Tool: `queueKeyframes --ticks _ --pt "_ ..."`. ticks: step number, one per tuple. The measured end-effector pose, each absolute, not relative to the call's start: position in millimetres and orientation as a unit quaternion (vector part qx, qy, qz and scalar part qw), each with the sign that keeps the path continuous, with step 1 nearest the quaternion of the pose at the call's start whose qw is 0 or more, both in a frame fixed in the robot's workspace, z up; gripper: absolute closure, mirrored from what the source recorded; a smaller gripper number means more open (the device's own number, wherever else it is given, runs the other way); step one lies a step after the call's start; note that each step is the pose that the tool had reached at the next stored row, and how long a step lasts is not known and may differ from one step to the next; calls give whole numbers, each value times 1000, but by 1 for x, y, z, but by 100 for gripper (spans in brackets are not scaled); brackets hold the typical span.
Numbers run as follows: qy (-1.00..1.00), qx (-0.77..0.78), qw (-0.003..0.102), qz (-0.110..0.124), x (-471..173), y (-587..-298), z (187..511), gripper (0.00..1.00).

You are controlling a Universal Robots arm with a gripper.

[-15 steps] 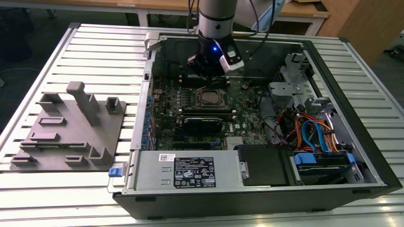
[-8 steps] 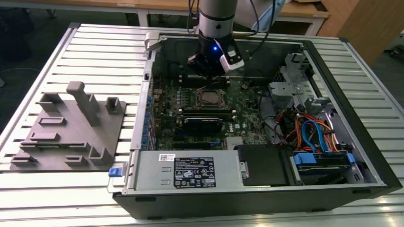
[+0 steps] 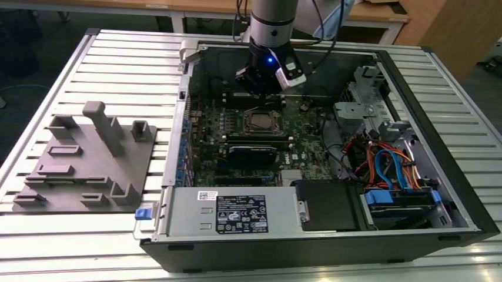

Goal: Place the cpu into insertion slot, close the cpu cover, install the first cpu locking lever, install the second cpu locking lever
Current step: 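Install the first cpu locking lever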

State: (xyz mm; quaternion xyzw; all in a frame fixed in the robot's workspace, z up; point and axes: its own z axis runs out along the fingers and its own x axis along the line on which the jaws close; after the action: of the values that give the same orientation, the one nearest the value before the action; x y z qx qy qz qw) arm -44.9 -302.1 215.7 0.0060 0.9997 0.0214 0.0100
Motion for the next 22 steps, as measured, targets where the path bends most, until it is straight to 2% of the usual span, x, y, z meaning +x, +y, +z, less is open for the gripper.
queueKeyframes --ticks 22 --pt "1000 6 10 21 -33 -299 212 90"
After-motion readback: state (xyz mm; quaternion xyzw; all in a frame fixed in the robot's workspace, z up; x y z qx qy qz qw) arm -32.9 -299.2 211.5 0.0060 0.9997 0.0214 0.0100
